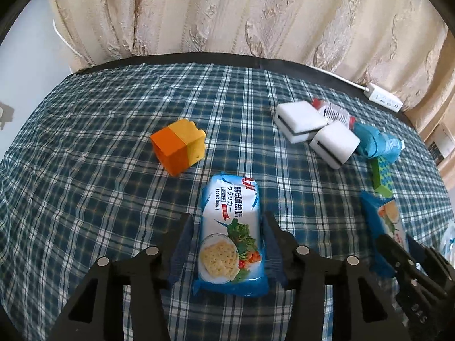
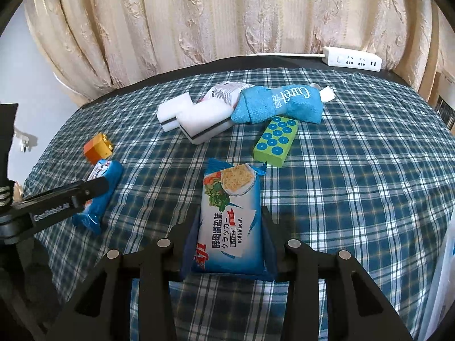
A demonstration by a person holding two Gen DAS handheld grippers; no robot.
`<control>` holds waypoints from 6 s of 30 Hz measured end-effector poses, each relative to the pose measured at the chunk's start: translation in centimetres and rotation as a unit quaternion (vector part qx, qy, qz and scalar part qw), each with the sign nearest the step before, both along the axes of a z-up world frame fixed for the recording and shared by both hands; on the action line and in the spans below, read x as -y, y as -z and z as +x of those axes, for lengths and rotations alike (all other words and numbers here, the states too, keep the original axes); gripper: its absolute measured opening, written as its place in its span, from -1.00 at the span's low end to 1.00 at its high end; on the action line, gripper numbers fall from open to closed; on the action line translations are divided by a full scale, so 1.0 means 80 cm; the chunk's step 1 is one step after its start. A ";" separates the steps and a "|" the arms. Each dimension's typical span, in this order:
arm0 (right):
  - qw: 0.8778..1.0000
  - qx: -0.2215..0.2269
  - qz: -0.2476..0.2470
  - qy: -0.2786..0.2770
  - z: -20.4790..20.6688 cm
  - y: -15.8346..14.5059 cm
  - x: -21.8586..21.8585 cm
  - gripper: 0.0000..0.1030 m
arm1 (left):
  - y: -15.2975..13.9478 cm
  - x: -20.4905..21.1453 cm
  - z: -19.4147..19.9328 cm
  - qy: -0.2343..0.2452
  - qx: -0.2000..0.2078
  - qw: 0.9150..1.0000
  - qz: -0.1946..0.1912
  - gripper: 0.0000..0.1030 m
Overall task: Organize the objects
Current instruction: 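Lift the cracker packet with the right gripper and carry it toward the clear bowl, then carry both blue cracker packets over the clear bowl with both grippers, then open both grippers to drop the cracker packets into the clear bowl, then move both grippers back over the bed toward the toy blocks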
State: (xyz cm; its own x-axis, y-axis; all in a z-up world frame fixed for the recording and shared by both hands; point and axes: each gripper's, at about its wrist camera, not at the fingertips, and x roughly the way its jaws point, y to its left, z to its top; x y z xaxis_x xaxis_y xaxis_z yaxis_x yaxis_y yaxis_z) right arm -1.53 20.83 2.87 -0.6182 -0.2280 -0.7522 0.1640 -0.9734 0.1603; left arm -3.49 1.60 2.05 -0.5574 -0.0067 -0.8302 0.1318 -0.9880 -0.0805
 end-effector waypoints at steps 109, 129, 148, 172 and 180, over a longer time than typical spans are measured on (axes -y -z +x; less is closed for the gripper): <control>0.919 -0.124 -0.084 0.365 0.260 -0.070 -0.427 -0.17 | -0.083 -0.485 0.135 0.470 -0.048 0.881 -0.016 -0.16; 0.918 -0.116 -0.089 0.369 0.261 -0.062 -0.426 -0.17 | -0.101 -0.489 0.105 0.449 -0.075 0.891 -0.005 0.69; 0.927 -0.114 -0.088 0.345 0.244 -0.070 -0.395 -0.14 | -0.101 -0.444 0.090 0.394 -0.094 0.914 -0.038 0.99; 0.959 -0.119 -0.087 0.241 0.184 -0.089 -0.284 0.00 | -0.089 -0.294 0.049 0.250 -0.085 0.962 -0.065 0.99; 0.970 -0.111 -0.086 0.196 0.154 -0.090 -0.231 0.00 | -0.086 -0.229 0.036 0.198 -0.085 0.973 -0.083 0.99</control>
State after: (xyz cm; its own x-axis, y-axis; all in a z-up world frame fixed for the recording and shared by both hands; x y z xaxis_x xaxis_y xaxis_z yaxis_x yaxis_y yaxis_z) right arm 10.82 39.31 10.05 -0.8259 -0.0527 -0.5613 -0.1648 -0.9296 0.3298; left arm -0.62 19.95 8.89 -0.6724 0.1104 -0.7319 -0.2635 -0.9597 0.0973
